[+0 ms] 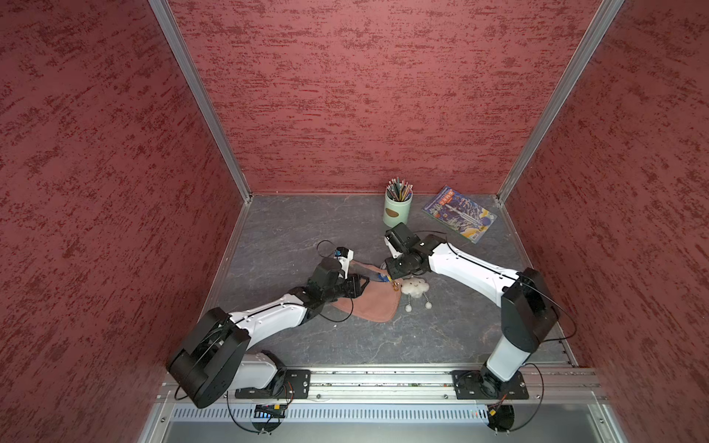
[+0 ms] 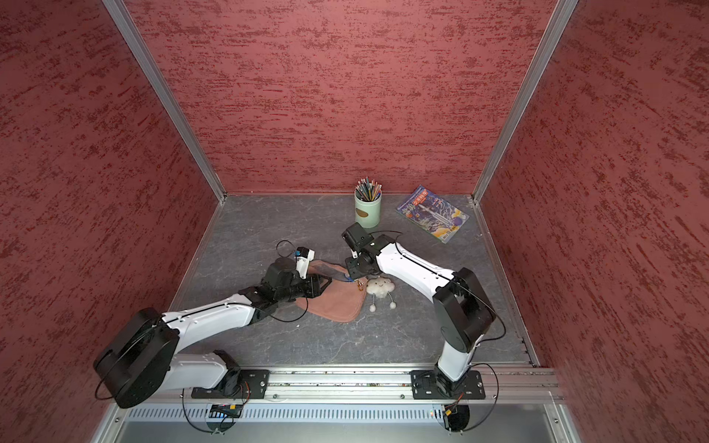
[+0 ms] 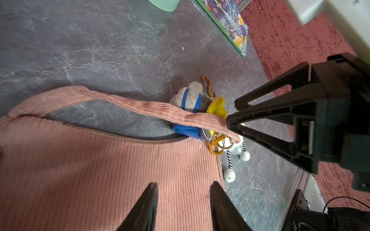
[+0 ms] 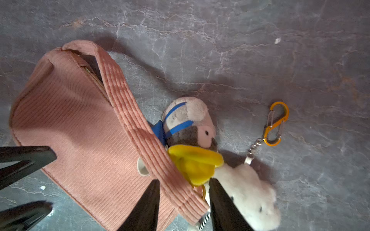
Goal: Remove the decoration from the bag
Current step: Pick up the bag from the center of the board.
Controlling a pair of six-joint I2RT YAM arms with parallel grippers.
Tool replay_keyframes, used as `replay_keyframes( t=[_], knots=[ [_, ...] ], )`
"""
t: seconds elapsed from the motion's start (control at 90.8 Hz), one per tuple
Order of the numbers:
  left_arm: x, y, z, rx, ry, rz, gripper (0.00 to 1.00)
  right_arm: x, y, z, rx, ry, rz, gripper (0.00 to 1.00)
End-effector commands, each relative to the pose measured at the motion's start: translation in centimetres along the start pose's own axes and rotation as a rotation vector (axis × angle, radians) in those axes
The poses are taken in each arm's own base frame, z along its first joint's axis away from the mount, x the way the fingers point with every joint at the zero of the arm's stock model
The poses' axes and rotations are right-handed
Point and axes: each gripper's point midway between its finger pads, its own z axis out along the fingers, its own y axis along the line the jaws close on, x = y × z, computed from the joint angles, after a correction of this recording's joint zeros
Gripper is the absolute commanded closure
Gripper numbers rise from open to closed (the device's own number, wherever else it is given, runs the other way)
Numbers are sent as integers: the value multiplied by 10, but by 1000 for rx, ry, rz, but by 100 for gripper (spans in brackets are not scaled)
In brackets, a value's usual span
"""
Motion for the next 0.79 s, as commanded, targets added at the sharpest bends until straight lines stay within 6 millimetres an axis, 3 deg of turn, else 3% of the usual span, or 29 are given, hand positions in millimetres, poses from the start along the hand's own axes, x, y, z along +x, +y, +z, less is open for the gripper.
replay_keyframes(
  t=[0.0,0.386,0.584,0.782],
  knots=[
    [-4,-1,-2,12,-26,-4,55,-1,10,4,-21,7,-39,57],
    [1,-1,4,7,-6,9,56,14,12,2,-26,34,-64,56],
    [2,-4,4,12,-4,14,56,14,21,-11,-74,10,-85,54],
    [2,-6,6,19,-5,19,56,17,20,2,-44,36,-132,54]
  ],
)
